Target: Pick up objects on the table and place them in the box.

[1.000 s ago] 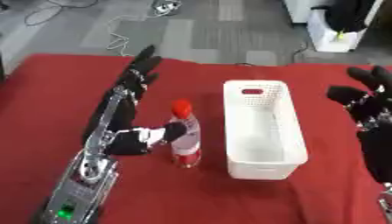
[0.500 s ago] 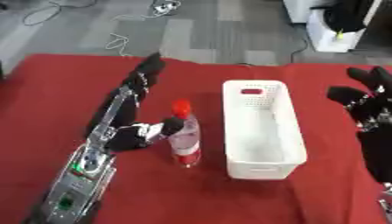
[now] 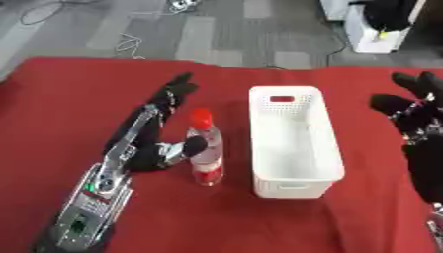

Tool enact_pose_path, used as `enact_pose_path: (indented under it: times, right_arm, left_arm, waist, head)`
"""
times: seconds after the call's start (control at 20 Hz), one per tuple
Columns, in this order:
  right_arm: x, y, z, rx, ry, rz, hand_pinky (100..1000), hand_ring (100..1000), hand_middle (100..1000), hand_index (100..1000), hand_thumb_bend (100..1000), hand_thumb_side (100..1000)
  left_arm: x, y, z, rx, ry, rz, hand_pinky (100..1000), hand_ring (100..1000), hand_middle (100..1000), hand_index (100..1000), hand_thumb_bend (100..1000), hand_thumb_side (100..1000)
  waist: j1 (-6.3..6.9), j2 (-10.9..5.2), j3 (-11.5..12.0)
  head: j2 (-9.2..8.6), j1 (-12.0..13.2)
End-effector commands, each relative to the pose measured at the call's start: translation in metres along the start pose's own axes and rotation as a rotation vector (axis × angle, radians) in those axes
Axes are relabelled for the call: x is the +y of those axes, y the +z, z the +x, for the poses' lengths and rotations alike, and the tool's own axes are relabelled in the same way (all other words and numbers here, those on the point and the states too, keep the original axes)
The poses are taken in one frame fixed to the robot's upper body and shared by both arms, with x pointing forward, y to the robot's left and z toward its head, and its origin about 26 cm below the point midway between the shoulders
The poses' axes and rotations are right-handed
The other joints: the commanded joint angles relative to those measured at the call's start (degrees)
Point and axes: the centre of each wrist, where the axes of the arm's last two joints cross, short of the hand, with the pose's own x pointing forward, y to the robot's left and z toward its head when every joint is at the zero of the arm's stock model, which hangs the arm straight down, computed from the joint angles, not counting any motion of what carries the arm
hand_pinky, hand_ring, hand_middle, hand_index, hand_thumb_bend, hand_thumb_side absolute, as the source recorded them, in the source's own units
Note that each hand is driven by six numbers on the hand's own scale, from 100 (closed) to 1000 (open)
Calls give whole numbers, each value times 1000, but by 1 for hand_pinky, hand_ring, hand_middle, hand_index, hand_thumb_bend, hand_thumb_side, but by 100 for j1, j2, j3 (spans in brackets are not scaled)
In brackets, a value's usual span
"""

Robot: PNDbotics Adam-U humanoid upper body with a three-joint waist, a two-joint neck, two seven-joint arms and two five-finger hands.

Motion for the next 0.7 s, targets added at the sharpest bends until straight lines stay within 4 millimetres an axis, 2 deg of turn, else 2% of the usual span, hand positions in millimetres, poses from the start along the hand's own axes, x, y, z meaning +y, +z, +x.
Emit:
enact_pose_path:
  times: [0.05, 0.25, 0.7]
  right_arm:
    - [-4, -6, 5, -23, 15, 6, 872, 830, 920, 1000, 343, 844]
    - [-4, -6, 5, -22, 15, 5, 872, 830, 921, 1000, 343, 845]
    - [-4, -7, 5, -25, 14, 2, 872, 831, 921, 1000, 343, 847]
  left_arm:
    - [-1, -1, 1, -11, -9, -14, 965, 1000, 1000, 872, 746, 610]
    - [-4, 1, 0, -10, -23, -27, 938, 1000, 1000, 869, 740, 619]
    - [-10, 5, -7, 15, -26, -48, 950, 1000, 1000, 873, 713, 669]
  waist:
    - [22, -75, -12]
    - [35, -75, -6]
    - [46, -78, -14]
  head:
    - [27, -49]
    - [36, -56]
    - [42, -67]
